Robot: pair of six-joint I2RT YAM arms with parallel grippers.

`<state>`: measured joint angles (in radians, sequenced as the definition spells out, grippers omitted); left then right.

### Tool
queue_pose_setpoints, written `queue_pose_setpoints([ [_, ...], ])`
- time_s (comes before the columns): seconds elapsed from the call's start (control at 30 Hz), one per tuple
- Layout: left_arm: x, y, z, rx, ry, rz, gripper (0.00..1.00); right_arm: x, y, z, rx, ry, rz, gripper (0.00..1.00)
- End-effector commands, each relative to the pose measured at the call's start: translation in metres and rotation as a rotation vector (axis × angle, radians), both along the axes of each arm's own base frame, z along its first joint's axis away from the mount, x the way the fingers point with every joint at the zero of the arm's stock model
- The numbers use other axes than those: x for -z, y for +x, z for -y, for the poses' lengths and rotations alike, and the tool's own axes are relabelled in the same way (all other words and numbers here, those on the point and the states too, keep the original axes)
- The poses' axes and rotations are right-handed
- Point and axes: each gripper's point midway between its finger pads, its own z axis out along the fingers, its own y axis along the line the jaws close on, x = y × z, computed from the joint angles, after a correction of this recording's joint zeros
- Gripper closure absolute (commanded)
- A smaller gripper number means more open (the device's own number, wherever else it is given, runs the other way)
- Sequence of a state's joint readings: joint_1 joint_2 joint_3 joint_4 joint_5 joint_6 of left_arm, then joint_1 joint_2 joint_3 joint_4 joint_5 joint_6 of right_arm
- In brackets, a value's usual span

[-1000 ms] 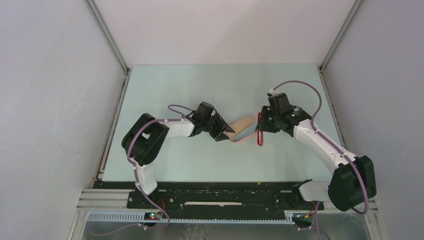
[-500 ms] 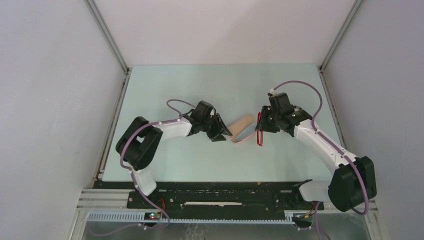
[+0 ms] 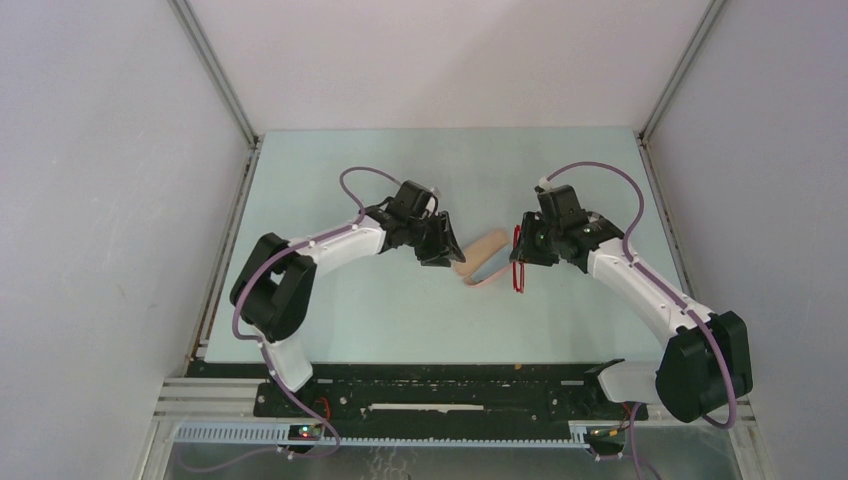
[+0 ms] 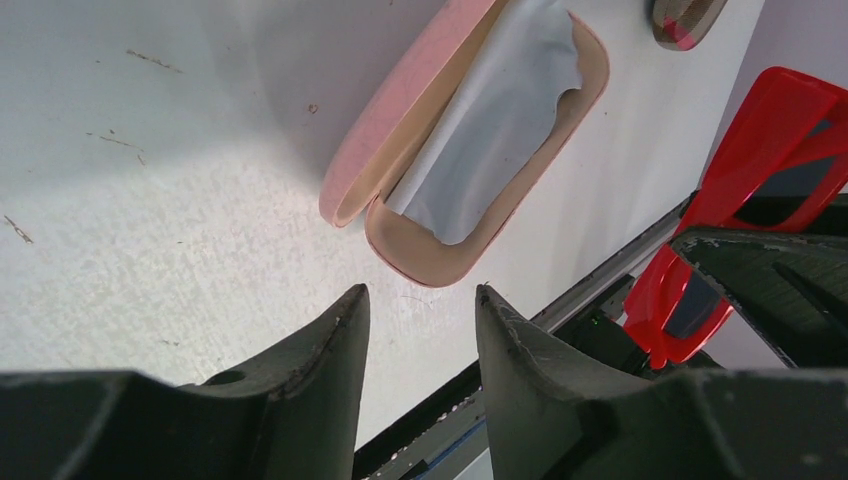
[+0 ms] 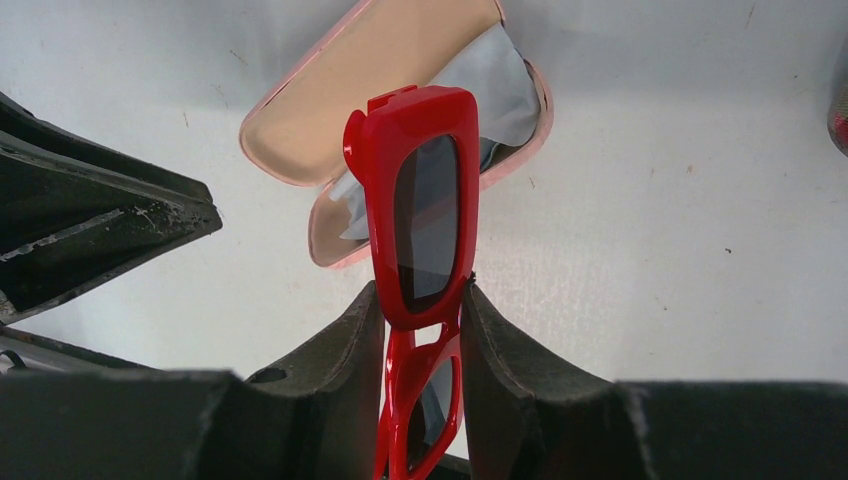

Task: Organize the sunglasses
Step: Place the sunglasses in the sunglasses case.

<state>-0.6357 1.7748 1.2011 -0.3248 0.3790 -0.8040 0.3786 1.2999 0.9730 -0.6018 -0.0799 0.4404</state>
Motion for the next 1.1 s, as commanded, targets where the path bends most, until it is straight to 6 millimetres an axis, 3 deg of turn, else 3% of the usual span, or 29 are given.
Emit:
queue_pose_setpoints([
  [0.0, 0.008, -0.007, 0.000, 0.018, 0.017, -0.004, 0.53, -0.008, 0.005, 0.003, 0.021, 0.013, 0.034, 0.63],
  [0.17, 0.010, -0.020, -0.001, 0.010, 0.009, -0.057, 0.54, -0.009, 0.004, 0.005, 0.026, 0.009, 0.033, 0.63],
  [0.47, 0.019, -0.064, 0.008, -0.057, -0.087, -0.262, 0.53, -0.012, 0.007, 0.007, 0.047, 0.022, 0.042, 0.63],
  [0.6, 0.022, -0.057, 0.008, -0.094, -0.098, -0.243, 0.53, -0.013, 0.006, 0.007, 0.048, 0.030, 0.038, 0.63],
  [0.8, -0.002, -0.026, 0.000, -0.052, -0.076, -0.080, 0.53, -0.019, 0.001, 0.011, 0.054, 0.022, 0.051, 0.63],
  [0.93, -0.005, -0.032, 0.010, -0.022, -0.079, -0.093, 0.52, -0.021, 0.001, 0.014, 0.057, 0.018, 0.056, 0.62],
  [1.07, -0.037, -0.044, 0.039, 0.194, -0.064, 0.089, 0.54, -0.022, 0.001, 0.018, 0.074, 0.012, 0.057, 0.62],
])
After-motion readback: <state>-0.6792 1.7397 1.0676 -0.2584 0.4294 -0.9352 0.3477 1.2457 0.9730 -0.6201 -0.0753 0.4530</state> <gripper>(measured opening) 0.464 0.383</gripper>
